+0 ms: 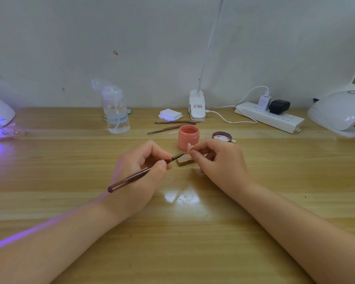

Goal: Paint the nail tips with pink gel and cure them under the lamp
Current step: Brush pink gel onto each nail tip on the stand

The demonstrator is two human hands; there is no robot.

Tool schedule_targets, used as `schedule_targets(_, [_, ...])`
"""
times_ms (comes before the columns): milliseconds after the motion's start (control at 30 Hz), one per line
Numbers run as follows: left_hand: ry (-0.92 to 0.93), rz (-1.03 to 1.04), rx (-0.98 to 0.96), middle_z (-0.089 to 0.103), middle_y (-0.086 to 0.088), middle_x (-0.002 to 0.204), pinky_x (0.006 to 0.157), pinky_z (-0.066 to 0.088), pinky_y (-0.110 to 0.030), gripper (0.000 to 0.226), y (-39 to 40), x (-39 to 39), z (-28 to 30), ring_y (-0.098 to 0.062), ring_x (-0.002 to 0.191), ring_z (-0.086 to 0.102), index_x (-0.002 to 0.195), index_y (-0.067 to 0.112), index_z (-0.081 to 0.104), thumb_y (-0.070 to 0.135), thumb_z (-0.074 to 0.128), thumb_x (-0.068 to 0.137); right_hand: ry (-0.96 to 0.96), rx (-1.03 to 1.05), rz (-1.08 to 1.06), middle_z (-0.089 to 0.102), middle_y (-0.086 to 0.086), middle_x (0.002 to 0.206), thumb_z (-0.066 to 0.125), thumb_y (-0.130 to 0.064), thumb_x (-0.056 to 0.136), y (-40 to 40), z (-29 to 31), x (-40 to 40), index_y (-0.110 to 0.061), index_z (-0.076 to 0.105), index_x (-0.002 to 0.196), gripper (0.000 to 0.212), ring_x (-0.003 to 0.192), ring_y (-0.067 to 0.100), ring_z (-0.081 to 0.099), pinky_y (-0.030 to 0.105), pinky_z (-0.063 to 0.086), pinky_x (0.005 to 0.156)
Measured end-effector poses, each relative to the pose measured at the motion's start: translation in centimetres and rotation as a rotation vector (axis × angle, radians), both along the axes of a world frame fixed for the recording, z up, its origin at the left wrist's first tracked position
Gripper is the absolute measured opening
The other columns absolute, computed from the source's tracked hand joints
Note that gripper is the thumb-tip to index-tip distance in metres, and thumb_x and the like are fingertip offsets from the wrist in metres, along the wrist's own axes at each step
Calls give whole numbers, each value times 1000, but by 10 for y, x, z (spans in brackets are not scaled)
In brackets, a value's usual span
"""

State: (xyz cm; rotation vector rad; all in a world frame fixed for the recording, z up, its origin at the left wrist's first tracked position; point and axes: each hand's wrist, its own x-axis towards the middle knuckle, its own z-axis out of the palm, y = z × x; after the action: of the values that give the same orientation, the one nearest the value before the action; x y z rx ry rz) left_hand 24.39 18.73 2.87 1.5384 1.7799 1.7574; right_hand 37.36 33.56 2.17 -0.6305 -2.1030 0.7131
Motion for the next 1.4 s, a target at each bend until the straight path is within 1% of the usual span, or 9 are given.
schedule_targets(100, [-20,17,8,74,12,88,73,56,-24,16,2,3,1,-10,82,69,90,28,67,19,56,83,-5,3,0,62,-16,64,73,-21,84,0,1,0,-20,73,81,3,60,16,62,23,43,63])
schedule_targets(333, [69,4,-25,73,13,84,65,49,-27,13,-1,1,2,-30,77,60,85,31,67,27,55,83,0,-2,9,58,-18,60,73,-21,85,0,0,0,-16,74,82,6,58,18,63,24,44,69])
schedule_targets(567, [63,19,-32,73,16,88,67,49,-21,16,2,3,3,-21,77,62,91,31,68,25,55,86,-7,-14,10,62,-13,64,72,-18,85,0,1,0,-17,74,84,3,63,20,64,32,51,68])
schedule_targets(700, [79,19,5,73,13,83,70,49,-30,16,-1,1,3,-28,77,60,84,32,66,37,52,79,3,-20,10,65,-7,67,72,-18,86,0,1,0,-16,74,83,4,63,22,64,37,52,68])
schedule_targets(867, [-2,24,-13,74,15,89,70,48,-15,16,3,2,2,-17,84,64,90,35,68,29,54,87,14,-26,23,66,-8,68,72,-17,85,-1,1,0,-18,74,84,3,63,22,64,33,52,67])
schedule_targets(1000, [4,-20,-11,74,8,83,76,50,-37,16,1,1,1,-30,83,64,85,30,67,36,53,80,17,-46,26,64,-11,64,71,-21,86,0,0,0,-16,74,83,6,60,20,64,30,50,70])
schedule_targets(1133, [-51,-16,4,74,6,82,84,51,-34,14,2,0,0,-15,87,67,85,31,68,31,54,83,14,-51,34,65,-9,65,72,-19,86,0,0,0,-16,74,84,4,61,20,65,29,49,73])
schedule_targets(1267, [-70,48,-21,74,10,86,83,52,-34,17,7,-2,-2,-14,89,67,89,37,67,30,52,86,31,-60,50,67,-6,67,71,-19,86,-1,1,0,-14,74,84,6,61,21,64,29,50,71])
schedule_targets(1400, [-82,37,21,75,11,88,76,51,-17,15,6,-1,-1,-3,86,66,91,34,69,29,54,88,43,-65,57,68,-4,68,71,-20,86,-1,1,0,-13,73,83,8,59,22,64,31,50,73])
